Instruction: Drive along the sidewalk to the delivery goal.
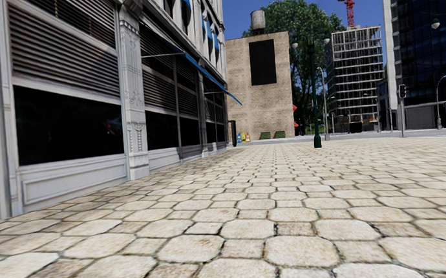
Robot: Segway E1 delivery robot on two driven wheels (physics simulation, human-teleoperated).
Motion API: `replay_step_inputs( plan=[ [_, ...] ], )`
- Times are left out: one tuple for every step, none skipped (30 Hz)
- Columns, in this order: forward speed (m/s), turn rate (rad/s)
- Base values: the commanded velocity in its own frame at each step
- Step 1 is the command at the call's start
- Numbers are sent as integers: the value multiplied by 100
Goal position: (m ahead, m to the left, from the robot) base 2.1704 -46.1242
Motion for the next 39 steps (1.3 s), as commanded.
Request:
replay_step_inputs(
  plan=[
    [0, 0],
    [0, 0],
    [0, 0],
    [0, 0],
    [0, 0],
    [0, 0],
    [0, 0],
    [0, 0],
    [0, 0],
    [0, 0],
    [0, 0],
    [0, 0],
    [0, 0],
    [0, 0],
    [0, 0],
    [0, 0],
    [0, 0],
    [8, 0],
    [8, 0],
    [41, 0],
    [63, 0],
    [80, 0],
    [88, 0],
    [96, 0],
    [96, 0],
    [99, 0],
    [99, 0],
    [101, 0],
    [101, 0],
    [102, 0],
    [102, 0],
    [102, 0],
    [102, 0],
    [102, 0],
    [102, 0],
    [102, -44],
    [102, -44],
    [102, -87],
    [102, -98]
  ],
)
